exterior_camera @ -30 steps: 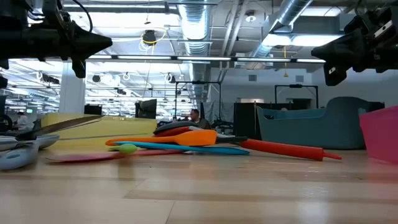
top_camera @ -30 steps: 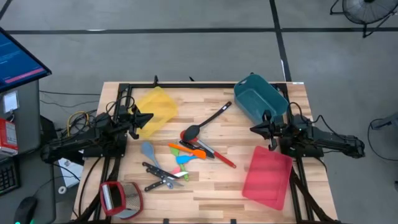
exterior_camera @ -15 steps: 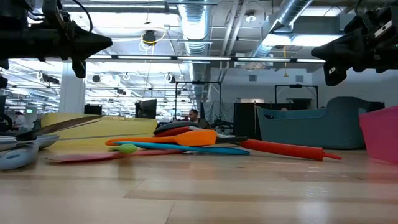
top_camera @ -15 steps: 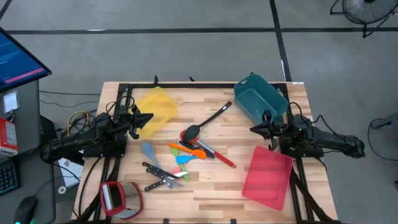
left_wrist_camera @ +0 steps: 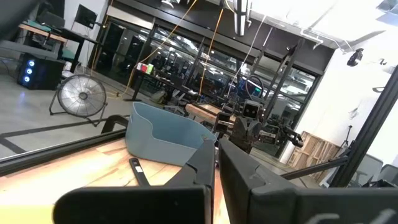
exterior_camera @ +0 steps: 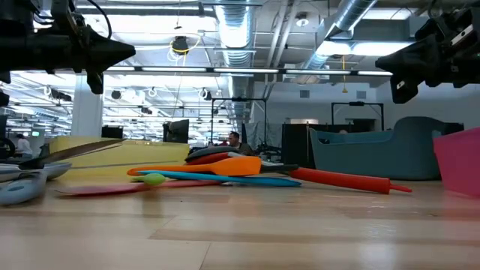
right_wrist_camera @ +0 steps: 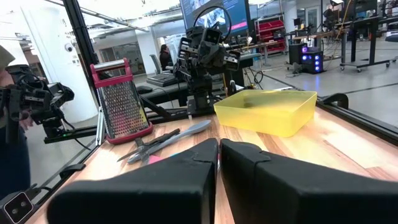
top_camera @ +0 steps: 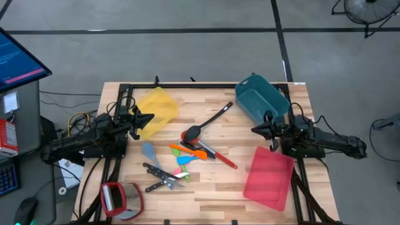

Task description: Pick & Place Kitchen Items

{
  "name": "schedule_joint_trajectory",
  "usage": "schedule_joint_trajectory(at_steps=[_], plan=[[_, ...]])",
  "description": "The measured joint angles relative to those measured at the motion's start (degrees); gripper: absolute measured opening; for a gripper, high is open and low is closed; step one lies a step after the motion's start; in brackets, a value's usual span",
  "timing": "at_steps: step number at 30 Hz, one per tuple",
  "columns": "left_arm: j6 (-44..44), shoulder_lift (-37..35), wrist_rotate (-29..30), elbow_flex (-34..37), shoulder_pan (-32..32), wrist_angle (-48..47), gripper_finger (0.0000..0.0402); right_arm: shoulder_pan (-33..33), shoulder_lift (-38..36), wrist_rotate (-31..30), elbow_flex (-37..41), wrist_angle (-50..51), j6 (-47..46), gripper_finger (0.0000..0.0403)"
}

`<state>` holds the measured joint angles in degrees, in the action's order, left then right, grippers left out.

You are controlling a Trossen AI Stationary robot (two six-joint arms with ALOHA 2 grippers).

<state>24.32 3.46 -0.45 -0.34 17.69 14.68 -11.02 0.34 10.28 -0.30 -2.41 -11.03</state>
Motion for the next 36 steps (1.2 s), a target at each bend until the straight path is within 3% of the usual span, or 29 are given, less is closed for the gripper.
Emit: schedule_joint_trajectory(at_steps=[36], plan=[[0.2,0.0,0.0,0.0,0.0,0.9,0.0003,0.0,0.0,0.0,0.0,0.0,0.2,0.0016]])
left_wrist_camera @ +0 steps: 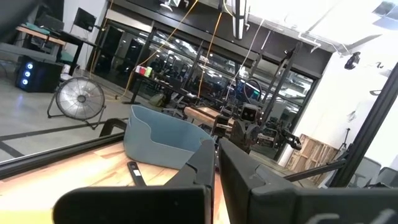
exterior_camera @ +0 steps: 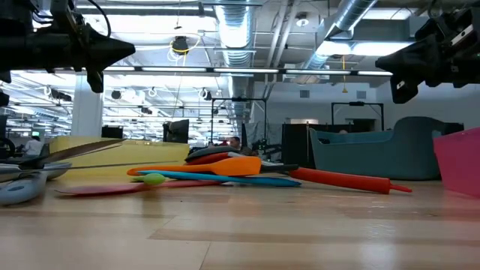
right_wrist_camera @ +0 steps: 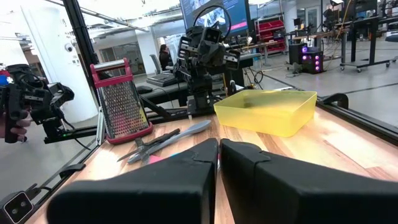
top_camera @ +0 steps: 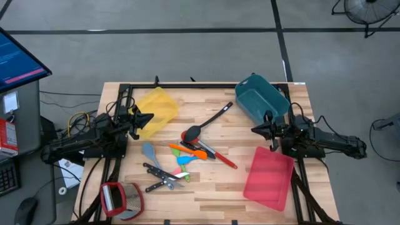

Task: Pick & Place Kitchen Items
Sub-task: Put the black knife into the yellow bin

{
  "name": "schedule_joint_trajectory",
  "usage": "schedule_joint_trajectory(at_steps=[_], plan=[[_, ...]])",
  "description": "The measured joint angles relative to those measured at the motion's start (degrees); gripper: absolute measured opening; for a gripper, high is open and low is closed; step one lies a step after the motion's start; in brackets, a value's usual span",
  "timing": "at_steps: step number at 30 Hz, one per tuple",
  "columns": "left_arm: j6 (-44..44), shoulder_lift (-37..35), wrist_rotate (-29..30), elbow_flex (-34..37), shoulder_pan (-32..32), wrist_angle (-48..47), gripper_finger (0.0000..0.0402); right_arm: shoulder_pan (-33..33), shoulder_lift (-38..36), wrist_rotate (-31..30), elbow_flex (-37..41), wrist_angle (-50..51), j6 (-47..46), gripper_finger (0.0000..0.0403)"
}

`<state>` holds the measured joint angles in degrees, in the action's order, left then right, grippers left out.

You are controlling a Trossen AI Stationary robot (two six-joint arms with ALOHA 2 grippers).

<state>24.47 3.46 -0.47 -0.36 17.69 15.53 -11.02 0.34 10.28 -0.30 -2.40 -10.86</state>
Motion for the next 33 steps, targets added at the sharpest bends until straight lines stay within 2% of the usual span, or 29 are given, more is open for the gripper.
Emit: schedule_joint_trajectory(at_steps=[4,12,17,22,28,33], plan=[[0.0,0.0,0.0,0.0,0.0,0.5,0.0003,0.0,0.0,0.0,0.0,0.0,3.5,0.0018],[0.0,0.0,0.0,0.0,0.0,3.2,0.0003,0.0,0.0,0.0,0.0,0.0,2.7,0.0017],[0.0,0.0,0.0,0.0,0.0,4.8,0.0003,0.1,0.0,0.2,0.0,-2.0,-12.1,0.0016],[0.0,0.0,0.0,0.0,0.0,4.9,0.0003,0.1,0.0,0.1,0.0,-9.1,-27.2,0.0017],[0.1,0.0,0.0,0.0,0.0,5.3,0.0003,0.0,0.0,-1.2,0.0,-16.8,-31.2,0.0016],[1.7,0.0,0.0,0.0,0.0,6.2,0.0003,0.0,0.0,-3.0,0.0,-19.3,-32.3,0.0017]])
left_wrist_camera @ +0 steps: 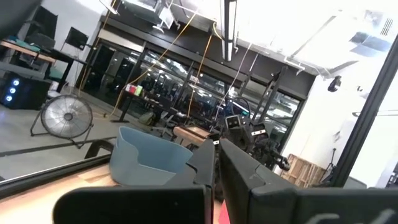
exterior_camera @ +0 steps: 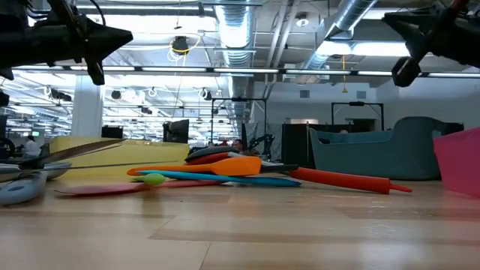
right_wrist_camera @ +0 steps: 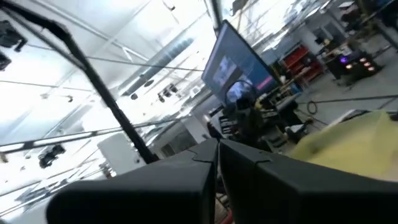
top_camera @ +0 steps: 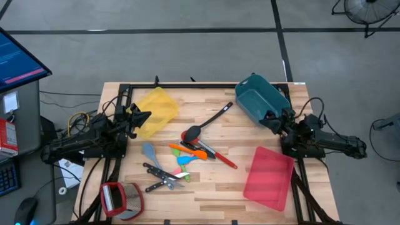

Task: Pick & Place Kitchen Items
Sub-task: Put the black knife into the yellow bin

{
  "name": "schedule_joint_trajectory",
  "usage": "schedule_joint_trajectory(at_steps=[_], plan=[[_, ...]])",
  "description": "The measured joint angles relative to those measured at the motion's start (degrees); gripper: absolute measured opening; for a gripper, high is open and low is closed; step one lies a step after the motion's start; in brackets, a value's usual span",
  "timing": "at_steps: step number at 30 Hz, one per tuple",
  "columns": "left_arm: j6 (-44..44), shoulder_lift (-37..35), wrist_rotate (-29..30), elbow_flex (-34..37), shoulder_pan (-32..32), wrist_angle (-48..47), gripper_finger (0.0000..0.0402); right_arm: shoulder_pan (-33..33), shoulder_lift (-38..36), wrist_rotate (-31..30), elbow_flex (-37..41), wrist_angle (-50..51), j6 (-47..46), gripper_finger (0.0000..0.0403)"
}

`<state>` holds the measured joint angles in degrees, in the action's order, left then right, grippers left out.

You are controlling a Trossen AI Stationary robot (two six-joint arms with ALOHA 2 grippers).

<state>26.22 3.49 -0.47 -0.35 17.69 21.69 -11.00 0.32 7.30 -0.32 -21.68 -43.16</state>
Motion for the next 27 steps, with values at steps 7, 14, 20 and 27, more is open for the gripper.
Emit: schedule_joint_trajectory(at_steps=[7,14,20,27], plan=[[1.7,0.0,0.0,0.0,0.0,6.0,0.0003,0.0,0.0,-5.2,0.0,0.8,3.6,0.0016],[5.7,0.0,3.5,0.0,0.0,13.7,0.0003,0.0,0.0,-6.3,0.0,2.8,4.6,0.0018],[8.0,1.4,3.9,-2.8,0.0,15.7,0.0017,0.0,0.0,-7.8,0.0,3.7,4.6,0.0018],[7.6,14.3,-2.9,-14.3,0.0,15.8,0.0070,0.0,0.0,-9.3,0.0,4.6,4.7,0.0026]])
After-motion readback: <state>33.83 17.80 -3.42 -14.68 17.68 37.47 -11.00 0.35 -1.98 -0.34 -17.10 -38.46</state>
